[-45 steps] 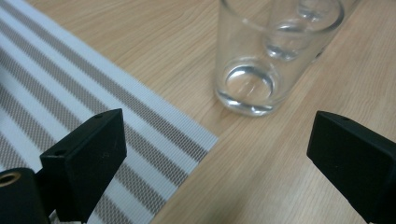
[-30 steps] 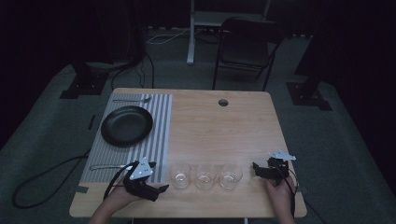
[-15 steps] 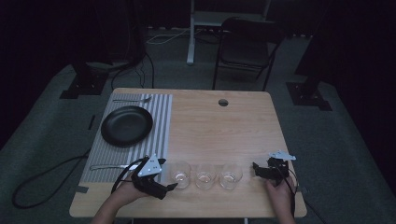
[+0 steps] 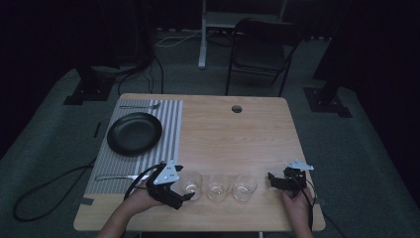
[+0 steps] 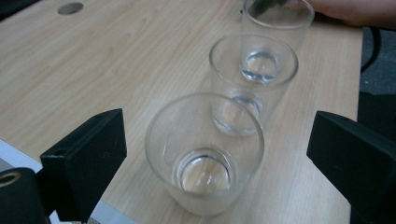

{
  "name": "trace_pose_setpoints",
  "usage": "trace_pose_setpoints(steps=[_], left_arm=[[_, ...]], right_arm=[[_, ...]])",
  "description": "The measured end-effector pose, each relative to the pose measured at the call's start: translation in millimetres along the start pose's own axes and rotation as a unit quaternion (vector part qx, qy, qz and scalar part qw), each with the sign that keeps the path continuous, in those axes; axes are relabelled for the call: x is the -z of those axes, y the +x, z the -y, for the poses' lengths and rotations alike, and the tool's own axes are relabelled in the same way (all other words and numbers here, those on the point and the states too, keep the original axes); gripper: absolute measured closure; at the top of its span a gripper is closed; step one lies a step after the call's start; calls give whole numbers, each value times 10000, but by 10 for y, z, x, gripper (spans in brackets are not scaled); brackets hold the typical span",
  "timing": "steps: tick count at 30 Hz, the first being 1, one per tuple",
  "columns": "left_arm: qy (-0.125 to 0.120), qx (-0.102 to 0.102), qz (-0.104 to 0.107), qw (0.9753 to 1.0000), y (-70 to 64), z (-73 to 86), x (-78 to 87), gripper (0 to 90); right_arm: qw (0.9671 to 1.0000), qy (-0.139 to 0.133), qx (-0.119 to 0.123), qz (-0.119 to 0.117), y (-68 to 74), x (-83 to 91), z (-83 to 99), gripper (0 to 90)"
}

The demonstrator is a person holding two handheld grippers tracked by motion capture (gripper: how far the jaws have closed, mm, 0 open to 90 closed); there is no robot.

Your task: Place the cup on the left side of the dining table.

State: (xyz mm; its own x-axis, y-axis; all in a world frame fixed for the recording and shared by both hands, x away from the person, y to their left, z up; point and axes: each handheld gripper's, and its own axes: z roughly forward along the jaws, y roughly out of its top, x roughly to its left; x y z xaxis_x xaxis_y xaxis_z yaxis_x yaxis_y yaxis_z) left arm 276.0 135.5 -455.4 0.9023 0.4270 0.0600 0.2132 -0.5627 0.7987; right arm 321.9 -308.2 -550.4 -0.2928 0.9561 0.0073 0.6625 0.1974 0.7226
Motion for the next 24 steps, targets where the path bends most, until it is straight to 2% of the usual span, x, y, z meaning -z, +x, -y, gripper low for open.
trace_pose_setpoints(steps=[6,13,19,21,22,24], left_arm=[[55,-105,27,9999,-22,-99,-74,53],[158,-199,194,9995,-64,-193,-194,53],[125,-235,230,9994,-78,-263,-242,53],[204,-332,340,9987,-108,-334,-324,52],[227,-381,301,9986,-117,-350,-345,53],[261,-404,353,9982,-124,-384,-382,53]], right_arm=[[10000,1,-3,-1,0,0,0,122],[10000,1,-2,-1,0,0,0,122],[10000,1,-3,-2,0,0,0,122],[10000,2,-4,-2,1,0,0,122],[10000,1,-3,-1,0,0,0,122],[10000,2,-3,-1,1,0,0,122]])
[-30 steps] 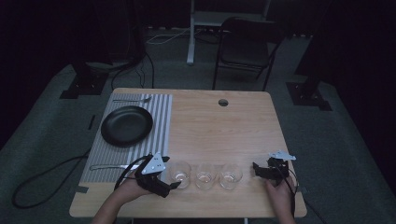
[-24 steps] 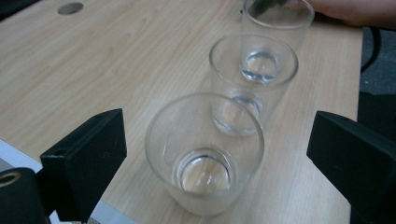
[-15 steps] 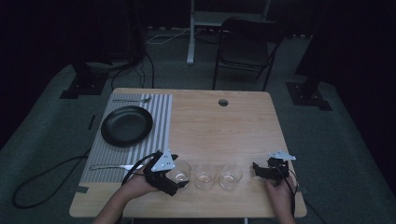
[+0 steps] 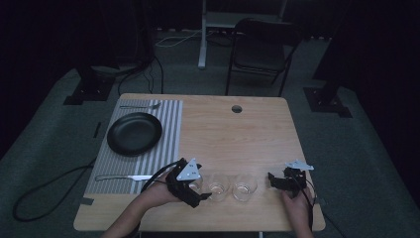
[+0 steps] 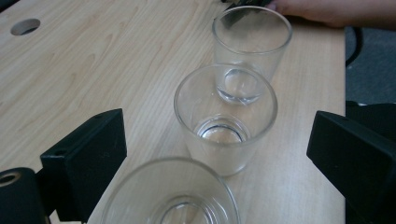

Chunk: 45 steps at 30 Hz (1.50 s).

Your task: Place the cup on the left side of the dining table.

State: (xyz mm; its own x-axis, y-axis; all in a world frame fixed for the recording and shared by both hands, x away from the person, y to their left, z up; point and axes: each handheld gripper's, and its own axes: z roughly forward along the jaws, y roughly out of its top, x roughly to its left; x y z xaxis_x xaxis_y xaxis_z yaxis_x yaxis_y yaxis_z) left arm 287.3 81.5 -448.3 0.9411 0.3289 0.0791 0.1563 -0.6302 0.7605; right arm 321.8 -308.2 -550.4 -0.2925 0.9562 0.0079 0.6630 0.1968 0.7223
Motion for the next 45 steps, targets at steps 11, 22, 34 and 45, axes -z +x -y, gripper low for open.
trace_pose_setpoints(steps=[11,22,34,45], left_arm=[[29,-189,194,9996,-49,-233,-188,53],[152,-283,402,9987,-95,-359,-379,53],[253,-402,528,9975,-128,-529,-546,52],[486,-471,616,9958,-157,-658,-759,53]], right_arm=[[10000,0,-1,0,0,0,0,122],[10000,-2,2,1,-1,0,0,122],[10000,-1,-2,0,0,0,0,122],[10000,-2,-1,0,0,0,0,122]])
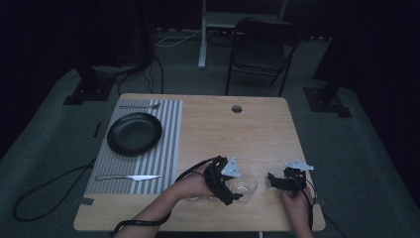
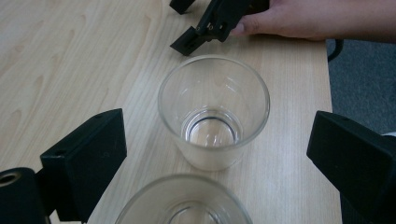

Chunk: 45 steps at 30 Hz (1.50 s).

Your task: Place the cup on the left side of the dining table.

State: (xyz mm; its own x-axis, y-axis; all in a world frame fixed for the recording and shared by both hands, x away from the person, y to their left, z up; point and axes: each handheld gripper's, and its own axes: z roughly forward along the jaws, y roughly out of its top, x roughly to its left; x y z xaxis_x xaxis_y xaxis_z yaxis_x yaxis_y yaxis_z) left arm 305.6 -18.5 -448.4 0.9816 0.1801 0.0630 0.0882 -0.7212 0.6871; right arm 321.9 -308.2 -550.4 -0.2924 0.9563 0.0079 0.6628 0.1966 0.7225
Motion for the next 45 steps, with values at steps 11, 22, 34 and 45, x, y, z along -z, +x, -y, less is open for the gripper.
trace_pose_setpoints(steps=[11,22,34,45], left_arm=[[420,-64,-28,9991,11,-98,-231,52],[791,-171,-28,9967,2,-163,-377,52],[1199,-217,-114,9925,-6,-252,-506,139],[1458,-17,-52,9893,1,-316,-577,180]], right_arm=[[10000,0,0,-1,0,0,0,122],[10000,-1,0,-1,0,0,0,122],[10000,0,0,0,0,0,0,122],[10000,0,2,0,0,0,0,122]])
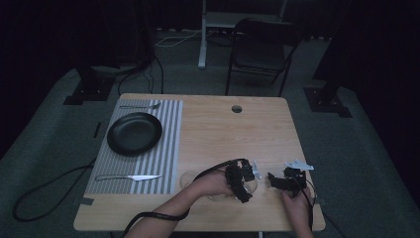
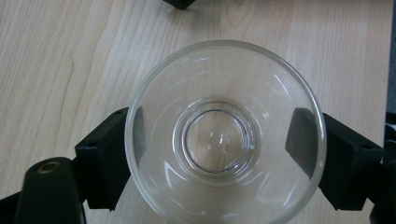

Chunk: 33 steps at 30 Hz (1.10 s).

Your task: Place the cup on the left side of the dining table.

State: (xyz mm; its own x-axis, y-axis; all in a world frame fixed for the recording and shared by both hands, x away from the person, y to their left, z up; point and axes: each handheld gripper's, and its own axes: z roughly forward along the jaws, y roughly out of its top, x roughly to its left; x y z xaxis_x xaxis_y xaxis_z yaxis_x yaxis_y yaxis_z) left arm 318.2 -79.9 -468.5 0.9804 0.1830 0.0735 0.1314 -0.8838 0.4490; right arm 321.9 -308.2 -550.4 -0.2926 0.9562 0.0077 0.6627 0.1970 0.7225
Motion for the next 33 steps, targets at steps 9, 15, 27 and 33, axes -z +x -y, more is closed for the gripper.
trace_pose_setpoints(steps=[9,15,27,33], left_arm=[[-73,-170,-139,9997,-36,11,16,183],[-51,-92,-243,9997,-9,8,30,184],[-167,188,-233,9994,153,-7,92,184],[-253,336,-253,9988,245,-3,116,184]], right_arm=[[10000,0,-1,0,0,0,0,122],[10000,0,0,0,0,0,0,122],[10000,1,-1,0,0,0,0,122],[10000,1,-3,-1,0,0,0,122]])
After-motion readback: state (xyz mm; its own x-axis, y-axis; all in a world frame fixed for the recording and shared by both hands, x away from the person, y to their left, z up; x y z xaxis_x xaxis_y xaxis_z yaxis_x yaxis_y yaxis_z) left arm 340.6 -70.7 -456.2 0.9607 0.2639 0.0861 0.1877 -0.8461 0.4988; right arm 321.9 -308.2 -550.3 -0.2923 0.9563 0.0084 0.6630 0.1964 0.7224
